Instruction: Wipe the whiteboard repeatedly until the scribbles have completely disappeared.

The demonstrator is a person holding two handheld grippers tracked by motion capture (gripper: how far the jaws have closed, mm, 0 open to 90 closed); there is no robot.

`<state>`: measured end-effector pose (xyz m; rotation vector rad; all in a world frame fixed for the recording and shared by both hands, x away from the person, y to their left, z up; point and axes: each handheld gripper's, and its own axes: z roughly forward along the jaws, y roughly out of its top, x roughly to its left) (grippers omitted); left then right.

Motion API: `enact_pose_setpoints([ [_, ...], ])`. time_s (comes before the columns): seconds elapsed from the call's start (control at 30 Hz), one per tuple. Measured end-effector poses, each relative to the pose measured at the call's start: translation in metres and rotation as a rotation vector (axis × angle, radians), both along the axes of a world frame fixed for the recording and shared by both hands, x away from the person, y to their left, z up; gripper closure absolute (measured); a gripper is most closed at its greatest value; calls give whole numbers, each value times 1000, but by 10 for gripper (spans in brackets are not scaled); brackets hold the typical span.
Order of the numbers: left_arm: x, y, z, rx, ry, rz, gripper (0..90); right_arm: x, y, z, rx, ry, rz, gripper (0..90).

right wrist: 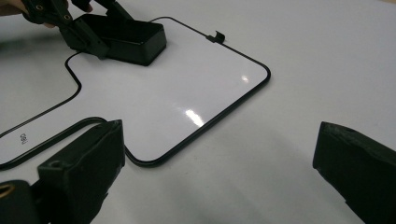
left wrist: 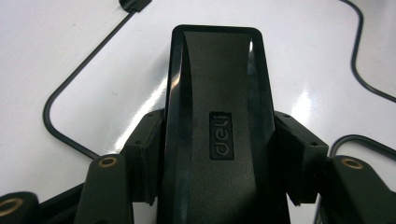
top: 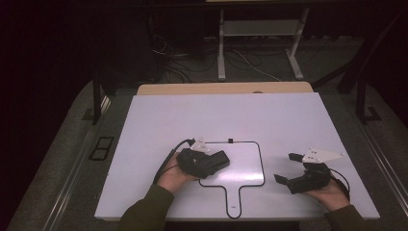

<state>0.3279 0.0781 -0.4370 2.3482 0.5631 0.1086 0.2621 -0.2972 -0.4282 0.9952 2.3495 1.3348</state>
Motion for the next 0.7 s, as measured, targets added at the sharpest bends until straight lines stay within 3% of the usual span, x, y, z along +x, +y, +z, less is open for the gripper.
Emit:
enact_pose_setpoints([
  [0.3, 6, -8, 19, -40, -10, 18, 391, 0, 0, 0, -2, 3, -2, 13],
  [0.7, 50, -19, 46, -80, -57, 41, 391, 0, -1, -1, 7, 5, -4, 13],
])
